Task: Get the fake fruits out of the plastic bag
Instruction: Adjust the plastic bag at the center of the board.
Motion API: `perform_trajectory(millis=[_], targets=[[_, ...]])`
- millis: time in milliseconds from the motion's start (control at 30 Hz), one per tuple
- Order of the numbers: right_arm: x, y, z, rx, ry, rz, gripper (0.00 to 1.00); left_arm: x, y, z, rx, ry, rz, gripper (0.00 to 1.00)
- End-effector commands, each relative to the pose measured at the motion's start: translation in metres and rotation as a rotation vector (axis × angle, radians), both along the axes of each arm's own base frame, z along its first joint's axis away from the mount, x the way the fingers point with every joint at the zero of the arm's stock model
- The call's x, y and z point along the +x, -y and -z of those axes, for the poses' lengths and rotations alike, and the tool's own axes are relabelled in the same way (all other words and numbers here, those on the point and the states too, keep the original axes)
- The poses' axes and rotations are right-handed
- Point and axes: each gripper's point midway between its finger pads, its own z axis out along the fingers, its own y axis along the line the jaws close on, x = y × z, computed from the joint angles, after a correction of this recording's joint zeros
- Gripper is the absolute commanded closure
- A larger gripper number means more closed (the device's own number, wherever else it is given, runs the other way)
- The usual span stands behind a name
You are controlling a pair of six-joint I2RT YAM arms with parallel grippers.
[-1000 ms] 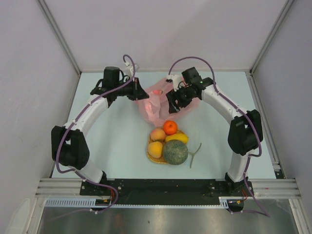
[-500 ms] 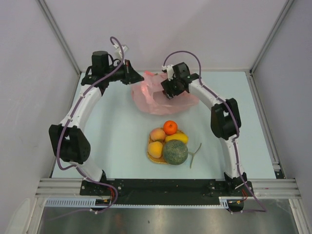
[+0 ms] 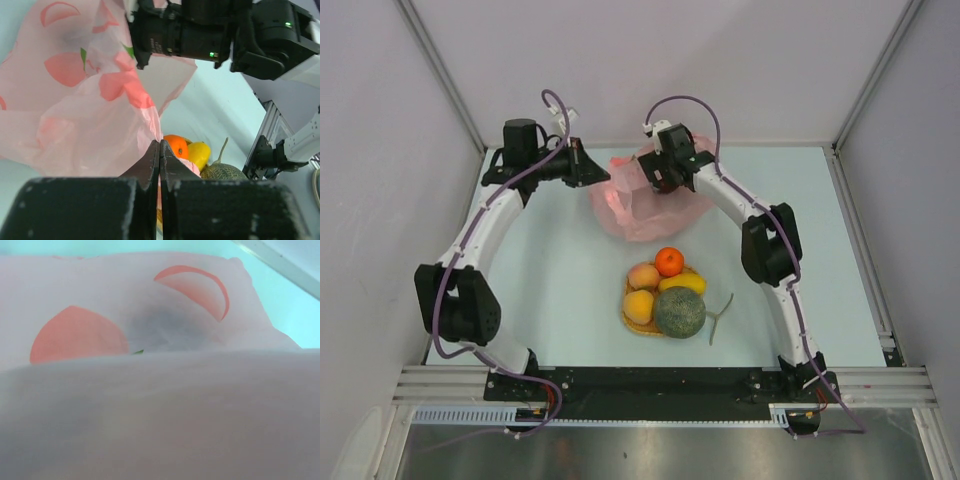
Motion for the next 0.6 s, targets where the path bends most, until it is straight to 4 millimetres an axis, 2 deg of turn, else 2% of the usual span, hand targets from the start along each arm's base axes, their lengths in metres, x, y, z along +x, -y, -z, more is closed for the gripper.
perform_trajectory(millis=[0,100,200,300,433,467,567], targets=[[0.024,-0.001,0.000,0.017,0.062,0.082,0.00,-0.016,-0.001,-0.049,-0.010,0.194,0.050,1.00],[0.029,-0.002,0.006,0.020,0.060,0.089,0.00,-0.016,-0.002,-0.050,0.000,0.182,0.049,1.00],[0.035,-0.001,0.015,0.016,0.059,0.101,0.00,-0.014,-0.004,-0.039,0.020,0.136,0.039,1.00],[0.043,-0.004,0.016,0.036,0.067,0.104,0.00,-0.017,-0.007,-0.027,0.051,0.135,0.035,1.00],[0.049,-0.022,0.024,0.142,0.023,0.052,0.00,-0.020,-0.011,-0.003,0.099,0.112,0.044,1.00],[0.047,-0.031,0.021,0.192,0.004,0.010,0.00,-0.023,-0.011,0.004,0.102,0.089,0.049,1.00],[0.038,-0.049,0.023,0.277,-0.052,-0.078,0.00,-0.022,-0.011,0.005,0.100,0.085,0.043,1.00]])
